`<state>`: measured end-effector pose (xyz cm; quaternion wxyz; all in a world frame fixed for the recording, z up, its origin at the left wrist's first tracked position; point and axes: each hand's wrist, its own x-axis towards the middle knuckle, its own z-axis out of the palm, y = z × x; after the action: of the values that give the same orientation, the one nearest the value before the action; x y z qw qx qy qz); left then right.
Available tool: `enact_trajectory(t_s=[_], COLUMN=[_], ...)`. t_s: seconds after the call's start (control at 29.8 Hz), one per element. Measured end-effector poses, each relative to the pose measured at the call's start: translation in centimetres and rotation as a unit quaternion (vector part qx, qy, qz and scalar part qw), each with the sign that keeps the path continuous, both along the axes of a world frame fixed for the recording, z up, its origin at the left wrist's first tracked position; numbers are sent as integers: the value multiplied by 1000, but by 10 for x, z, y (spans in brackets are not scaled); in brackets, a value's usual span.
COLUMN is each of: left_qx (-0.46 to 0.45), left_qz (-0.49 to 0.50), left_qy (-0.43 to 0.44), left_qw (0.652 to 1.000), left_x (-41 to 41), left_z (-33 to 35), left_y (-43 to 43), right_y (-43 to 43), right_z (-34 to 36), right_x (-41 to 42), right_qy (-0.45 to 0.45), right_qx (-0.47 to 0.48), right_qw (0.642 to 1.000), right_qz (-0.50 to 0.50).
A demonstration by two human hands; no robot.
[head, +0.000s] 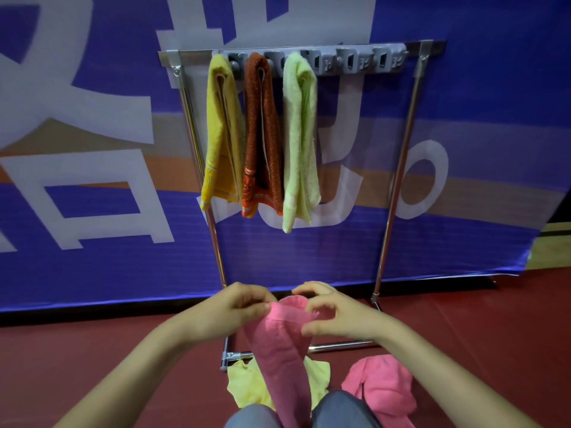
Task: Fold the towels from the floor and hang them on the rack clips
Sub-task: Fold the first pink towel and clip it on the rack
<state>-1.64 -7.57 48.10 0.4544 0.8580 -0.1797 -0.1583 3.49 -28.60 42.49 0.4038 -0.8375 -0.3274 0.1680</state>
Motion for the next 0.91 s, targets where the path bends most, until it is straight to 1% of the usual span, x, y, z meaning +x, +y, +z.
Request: enact_trajectory(t_s=[0.1,0.17,0.23,0.3,0.34,0.37,0.44,0.5,0.67,0.77,0.91], left_qx=[23,62,141,240,261,249,172,127,90,70,61], left_qz=[21,46,67,85,105,126,157,162,115,105,109], left_qy=[-17,-38,-69,-109,-124,-129,-130,-141,-165,-169,-168], left_qw=[999,996,985,961,952,951,964,968,975,977,978], left_x=[4,6,8,11,11,12,15,18,22,24,23], left_z=[6,7,5,-2,-5,-8,-11,-10,1,10,21], left_y=[5,8,9,6,4,1,-5,-8,-12,-12,-8], right_y=[-8,-16,-22,-27,-27,-28,-32,-36,-45,-46,-52], right_z=[2,4,10,20,25,31,42,52,72,81,87], right_x=[6,10,12,15,16,16,18,19,22,21,19], right_qy=[9,36,38,14,-3,-16,-26,-29,-54,-73,-47], right_qx=[-39,-16,3,7,11,18,34,52,77,84,122], right_qw=[999,999,999,999,999,998,996,994,987,983,983], right_qz=[13,1,-16,-42,-50,-59,-73,-87,-129,-143,-132])
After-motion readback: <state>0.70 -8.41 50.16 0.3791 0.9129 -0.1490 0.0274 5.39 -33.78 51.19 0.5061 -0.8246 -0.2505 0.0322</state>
